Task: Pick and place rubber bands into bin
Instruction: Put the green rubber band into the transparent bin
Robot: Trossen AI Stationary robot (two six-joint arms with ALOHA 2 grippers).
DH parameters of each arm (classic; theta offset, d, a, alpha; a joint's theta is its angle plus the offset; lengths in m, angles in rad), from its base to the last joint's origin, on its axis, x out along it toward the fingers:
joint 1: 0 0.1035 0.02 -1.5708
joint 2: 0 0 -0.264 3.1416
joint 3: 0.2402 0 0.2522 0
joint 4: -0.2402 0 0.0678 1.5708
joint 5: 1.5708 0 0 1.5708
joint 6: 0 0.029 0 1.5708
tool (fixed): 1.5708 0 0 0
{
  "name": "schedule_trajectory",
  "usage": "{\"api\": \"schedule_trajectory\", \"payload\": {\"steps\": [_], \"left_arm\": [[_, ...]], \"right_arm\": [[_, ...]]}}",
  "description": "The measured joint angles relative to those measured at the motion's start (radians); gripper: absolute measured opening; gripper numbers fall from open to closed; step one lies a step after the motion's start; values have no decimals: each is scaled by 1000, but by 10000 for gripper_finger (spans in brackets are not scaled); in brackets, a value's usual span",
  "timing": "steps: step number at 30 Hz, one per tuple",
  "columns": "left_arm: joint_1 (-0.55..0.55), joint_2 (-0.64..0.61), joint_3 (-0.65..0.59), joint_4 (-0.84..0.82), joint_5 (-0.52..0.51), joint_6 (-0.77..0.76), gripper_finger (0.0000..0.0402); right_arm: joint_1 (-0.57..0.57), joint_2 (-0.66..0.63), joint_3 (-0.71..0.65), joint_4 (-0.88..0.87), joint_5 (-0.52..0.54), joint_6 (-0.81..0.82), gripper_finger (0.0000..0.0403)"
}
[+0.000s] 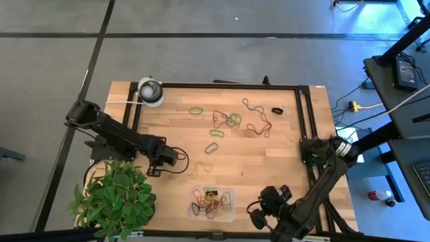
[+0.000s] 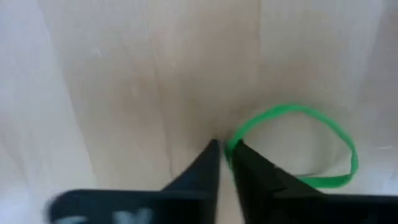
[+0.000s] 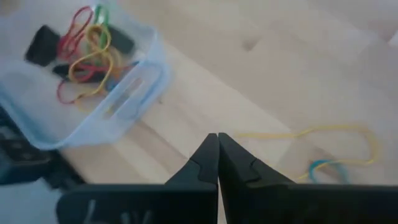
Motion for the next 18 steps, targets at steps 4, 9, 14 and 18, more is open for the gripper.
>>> {"api": "schedule_trajectory", "payload": {"steps": [4,9,14,18], "left_arm": [[-2,3,79,-70,-31,-15,4],[-1,3,216,-86,-73,-26,2],[-8,13,407,-120,-88,-89,2],[-47,76,597,-178,-127,-99,2]], "right_arm": [[11,-117,-206,219,0,-39,1],[10,-302,-475,457,-24,-173,1],[10,-492,-711,627,-95,-285,0],[10,-620,-850,669,-178,-324,0]]}}
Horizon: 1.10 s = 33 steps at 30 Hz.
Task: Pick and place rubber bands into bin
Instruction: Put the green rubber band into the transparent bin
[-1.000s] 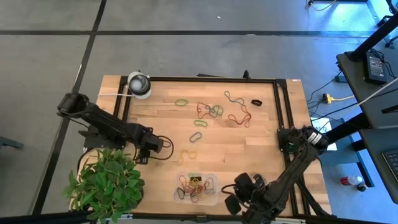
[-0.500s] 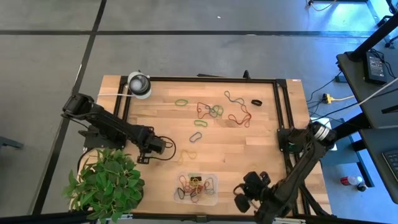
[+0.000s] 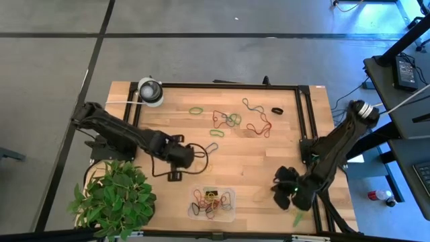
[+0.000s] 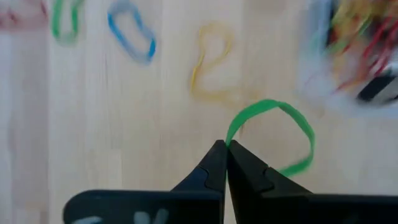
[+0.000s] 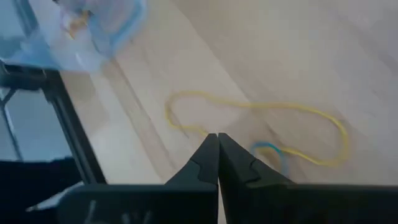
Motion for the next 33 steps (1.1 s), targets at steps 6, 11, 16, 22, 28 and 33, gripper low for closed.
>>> {"api": "schedule_trajectory", "payload": {"steps": [6,11,16,22,28,33], "left_arm": [[-56,184,304,-49,-63,-62,2],[-92,365,507,-54,-56,-75,2],[-111,512,615,-55,-7,-127,2],[-127,626,618,-54,81,-187,4],[-133,679,617,-54,149,-209,48],[-124,669,617,-59,159,-248,109]], "right_arm": [[0,-147,-136,33,-57,-110,0],[0,-233,-201,32,-60,-179,1],[0,-288,-225,29,-75,-234,3],[0,-310,-225,28,-78,-299,4],[0,-310,-225,29,-78,-314,4],[0,-310,-225,28,-96,-314,5]]}}
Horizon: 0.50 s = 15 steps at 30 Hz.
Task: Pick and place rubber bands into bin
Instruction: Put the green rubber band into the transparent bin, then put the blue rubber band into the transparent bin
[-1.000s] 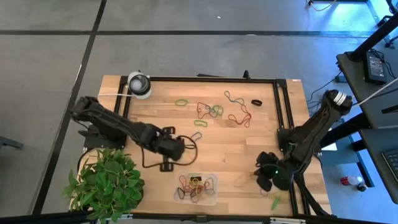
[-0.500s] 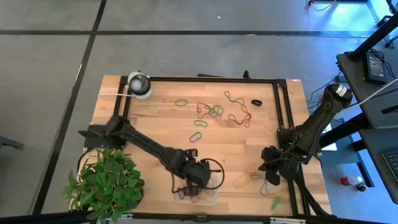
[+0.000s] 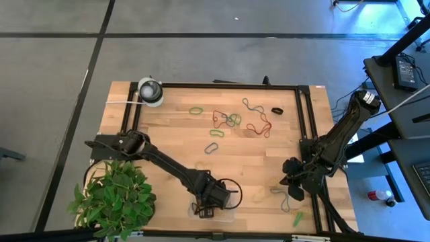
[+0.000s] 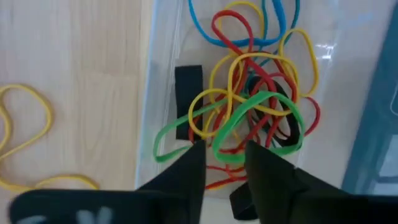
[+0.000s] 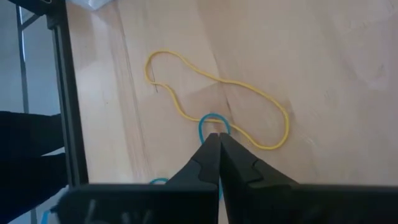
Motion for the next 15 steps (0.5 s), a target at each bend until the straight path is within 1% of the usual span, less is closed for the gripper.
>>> {"api": "schedule_trajectory", "payload": {"steps": [4,6,8,11,13,15], "left_arm": [[23,-27,36,-16,17,-35,139],[37,-47,63,-42,-6,-50,141],[50,-78,74,-66,-44,-35,134],[66,-144,75,-97,-86,62,101],[74,-190,75,-124,-102,146,62],[76,-250,38,-136,-135,229,20]], "right_arm": [[0,0,0,4,-1,6,5],[0,0,0,11,-1,24,5],[0,0,0,14,-2,38,5],[0,3,8,14,-1,61,4],[0,5,27,12,0,78,3],[0,13,60,-10,2,90,2]]}}
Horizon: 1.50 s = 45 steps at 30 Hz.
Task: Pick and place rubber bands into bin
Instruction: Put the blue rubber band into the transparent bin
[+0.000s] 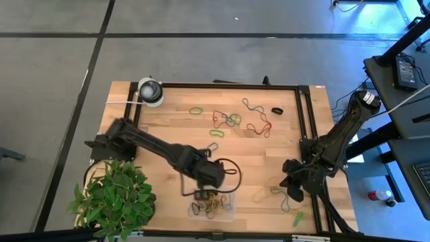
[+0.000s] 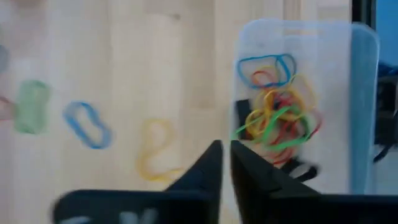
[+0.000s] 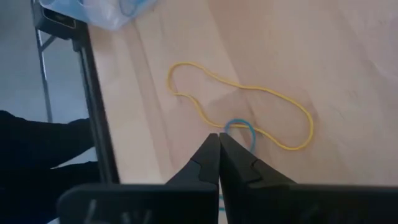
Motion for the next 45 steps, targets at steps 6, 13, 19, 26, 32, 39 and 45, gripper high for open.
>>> {"api": "schedule_trajectory", "payload": {"steps": [6,13,19,26,32,39,45], "left_arm": [[45,-277,-311,123,-60,61,2],[116,-661,-776,411,-28,18,2],[143,-886,-1004,509,-8,-25,2],[144,-991,-1089,514,13,-30,2],[144,-997,-1090,514,13,-30,1],[144,-996,-1091,514,-25,-23,1],[144,-996,-1091,514,-40,-22,2]], "right_arm": [[0,137,199,-272,-16,153,2],[-3,405,431,-573,-255,421,1],[0,552,450,-516,-379,658,27],[0,635,450,-446,-391,756,110],[0,702,433,-432,-362,778,175],[0,723,331,-257,-330,838,176],[-1,721,342,-263,-330,813,47]]}}
